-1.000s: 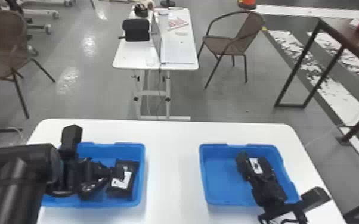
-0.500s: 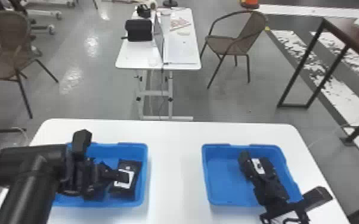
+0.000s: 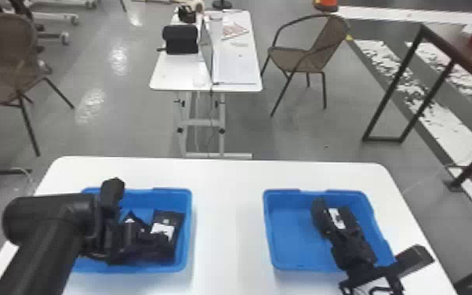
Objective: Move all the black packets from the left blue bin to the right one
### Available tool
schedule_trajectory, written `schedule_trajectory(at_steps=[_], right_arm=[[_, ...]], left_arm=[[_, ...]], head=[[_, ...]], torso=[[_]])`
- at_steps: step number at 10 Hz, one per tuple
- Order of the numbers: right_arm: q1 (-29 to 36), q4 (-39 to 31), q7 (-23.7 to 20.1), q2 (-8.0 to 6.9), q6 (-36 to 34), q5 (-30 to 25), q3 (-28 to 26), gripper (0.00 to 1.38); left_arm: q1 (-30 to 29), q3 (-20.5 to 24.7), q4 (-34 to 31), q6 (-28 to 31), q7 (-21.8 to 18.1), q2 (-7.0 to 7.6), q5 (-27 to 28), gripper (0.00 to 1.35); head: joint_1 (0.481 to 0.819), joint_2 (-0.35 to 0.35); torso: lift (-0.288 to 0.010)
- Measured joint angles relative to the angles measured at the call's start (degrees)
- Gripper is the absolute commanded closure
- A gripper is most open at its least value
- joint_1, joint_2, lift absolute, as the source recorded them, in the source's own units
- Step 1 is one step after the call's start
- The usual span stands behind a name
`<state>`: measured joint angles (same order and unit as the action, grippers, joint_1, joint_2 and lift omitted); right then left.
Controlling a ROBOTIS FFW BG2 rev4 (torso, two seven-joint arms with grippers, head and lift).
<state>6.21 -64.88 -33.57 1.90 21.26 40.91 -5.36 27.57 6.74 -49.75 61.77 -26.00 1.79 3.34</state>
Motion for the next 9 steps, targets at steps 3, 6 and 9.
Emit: schedule_trajectory(at_steps=[3, 6, 9], right_arm=[[-0.5, 0.3, -0.5, -0.05, -0.2, 0.1, 0.0, 0.16], [-0.5, 0.5, -0.8, -0.14, -0.3, 0.2, 0.2, 0.16], [-0.1, 0.1, -1.4, -0.34, -0.3, 0.6, 0.5, 0.16]], left_arm=[[0.6, -2.6, 4.2, -11.0, -0.3, 1.52, -3.1, 0.96], [-0.4, -6.2, 4.2, -18.1, -4.5, 3.86, -4.8, 1.21], [-7.6, -1.0, -1.9, -24.6, -16.9, 4.41, -5.2, 1.21]], head=[[0.695, -0.079], [0.695, -0.072], [0.695, -0.078]], torso=[[0.0], [0.0], [0.0]])
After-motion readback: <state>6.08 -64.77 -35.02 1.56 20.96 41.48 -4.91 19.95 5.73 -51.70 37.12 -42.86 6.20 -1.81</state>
